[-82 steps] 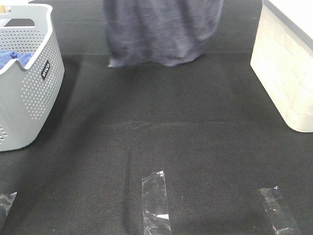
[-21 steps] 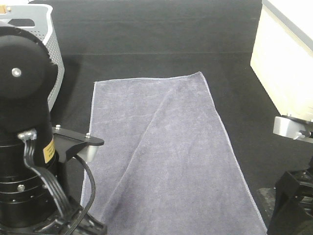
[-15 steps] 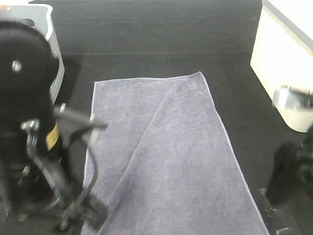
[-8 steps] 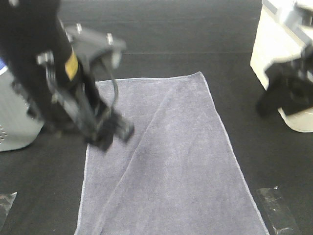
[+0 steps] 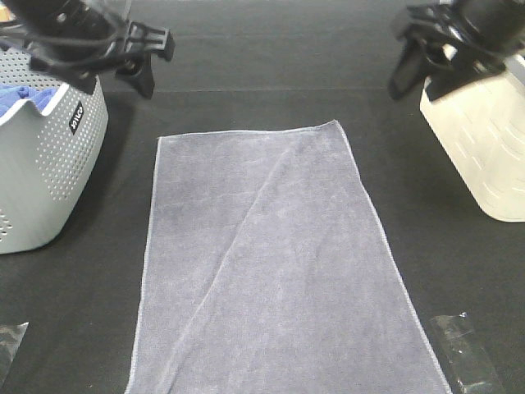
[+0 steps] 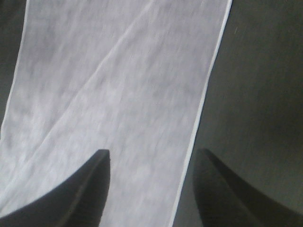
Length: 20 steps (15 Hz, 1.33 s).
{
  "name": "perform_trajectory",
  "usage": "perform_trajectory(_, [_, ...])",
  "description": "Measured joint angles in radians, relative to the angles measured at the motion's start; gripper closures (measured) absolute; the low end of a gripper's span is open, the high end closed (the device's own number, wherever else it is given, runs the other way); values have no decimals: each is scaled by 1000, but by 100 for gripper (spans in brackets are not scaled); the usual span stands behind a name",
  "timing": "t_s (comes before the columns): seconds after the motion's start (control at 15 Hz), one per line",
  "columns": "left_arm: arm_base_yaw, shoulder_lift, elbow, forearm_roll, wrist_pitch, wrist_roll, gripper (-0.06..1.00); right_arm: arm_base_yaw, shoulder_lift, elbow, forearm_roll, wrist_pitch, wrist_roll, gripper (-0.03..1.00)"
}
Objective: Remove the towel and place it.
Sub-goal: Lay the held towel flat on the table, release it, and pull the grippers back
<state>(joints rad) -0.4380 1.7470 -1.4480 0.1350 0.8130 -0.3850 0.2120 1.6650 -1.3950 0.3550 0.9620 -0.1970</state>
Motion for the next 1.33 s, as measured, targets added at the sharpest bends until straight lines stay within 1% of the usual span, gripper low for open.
perform_trajectory(0.2, [58,198,-205,-79,41,57,30,0,153,-188,-9,-1,-1,46])
perform_trajectory(0.27, [67,268,-289,-88,67,62,31,0,206,-249,-10,-1,-4,48])
perform_trajectory(0.47, [70,492,-554,-101,159,79,31,0,372,-417,-19,-2,-10,49])
perform_trajectory(0.53, [70,605,-698,-100,222,82,31,0,449,-484,-23,-9,-21,49])
perform_trajectory(0.6, [70,672,-777,-85,255,82,31,0,494,-525,-26,-13,-30,49])
perform_trajectory(0.73, [73,761,-903,-74,284,77,31,0,579,-585,-26,-27,-47,49])
perform_trajectory(0.87, [87,817,-974,-80,281,60,31,0,657,-632,-31,-66,-52,49])
perform_trajectory(1.07, [116,850,-985,-89,277,57,31,0,751,-672,-34,-156,-55,49])
perform_trajectory(1.13, [116,850,-985,-89,277,57,31,0,751,-672,-34,-156,-55,49])
perform_trajectory(1.33, [119,852,-987,-89,277,57,31,0,817,-688,-34,-243,-55,49])
